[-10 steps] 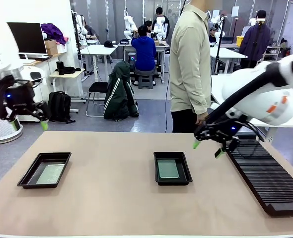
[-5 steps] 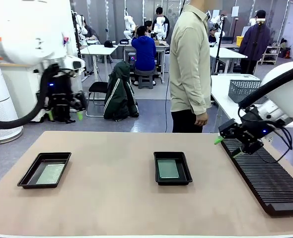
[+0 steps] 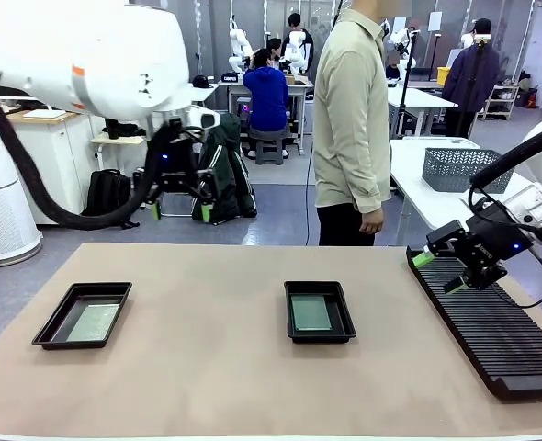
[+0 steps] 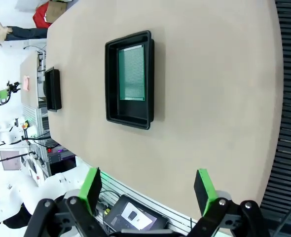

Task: Inspect and transfer BCBs to ESD trays.
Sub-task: Pick up the ESD tray and place it on the left side of the table.

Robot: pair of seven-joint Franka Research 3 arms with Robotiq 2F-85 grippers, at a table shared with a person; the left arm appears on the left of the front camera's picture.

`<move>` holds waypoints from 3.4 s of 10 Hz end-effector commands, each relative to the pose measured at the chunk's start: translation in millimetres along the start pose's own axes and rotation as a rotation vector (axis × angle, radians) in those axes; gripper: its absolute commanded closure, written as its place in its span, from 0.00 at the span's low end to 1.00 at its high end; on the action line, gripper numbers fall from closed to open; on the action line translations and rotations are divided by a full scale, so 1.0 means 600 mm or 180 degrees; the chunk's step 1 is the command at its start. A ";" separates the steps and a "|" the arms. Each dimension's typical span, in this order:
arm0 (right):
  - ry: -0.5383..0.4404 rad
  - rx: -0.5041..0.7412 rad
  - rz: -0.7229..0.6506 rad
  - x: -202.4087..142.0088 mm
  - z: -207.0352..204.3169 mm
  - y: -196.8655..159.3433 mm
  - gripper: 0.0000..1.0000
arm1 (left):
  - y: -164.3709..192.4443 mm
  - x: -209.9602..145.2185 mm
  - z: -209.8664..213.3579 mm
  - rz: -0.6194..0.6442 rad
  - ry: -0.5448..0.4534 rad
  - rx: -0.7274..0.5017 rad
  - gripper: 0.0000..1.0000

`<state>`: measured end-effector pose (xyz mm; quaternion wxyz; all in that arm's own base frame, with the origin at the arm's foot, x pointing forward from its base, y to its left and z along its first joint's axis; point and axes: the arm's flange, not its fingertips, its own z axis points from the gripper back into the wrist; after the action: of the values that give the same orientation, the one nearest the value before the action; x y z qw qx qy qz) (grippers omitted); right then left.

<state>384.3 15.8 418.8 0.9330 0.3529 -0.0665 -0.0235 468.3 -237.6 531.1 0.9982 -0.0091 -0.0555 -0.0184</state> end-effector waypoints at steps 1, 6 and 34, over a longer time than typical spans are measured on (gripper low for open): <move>-0.0005 0.0170 0.0076 0.009 0.009 -0.012 0.00 | -0.051 0.019 -0.030 0.0110 0.0054 -0.0014 0.00; -0.0004 0.0035 0.0015 0.001 0.005 -0.004 0.00 | -0.173 0.042 -0.107 0.0089 0.0058 -0.0120 0.00; -0.0004 0.0035 0.0015 0.001 0.005 -0.004 0.00 | -0.316 0.024 -0.386 0.0168 0.0036 -0.0014 0.00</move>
<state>384.7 10.4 420.9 0.9322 0.3549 -0.0683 -0.0175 507.2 -435.1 306.8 0.9992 -0.0102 -0.0381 -0.0051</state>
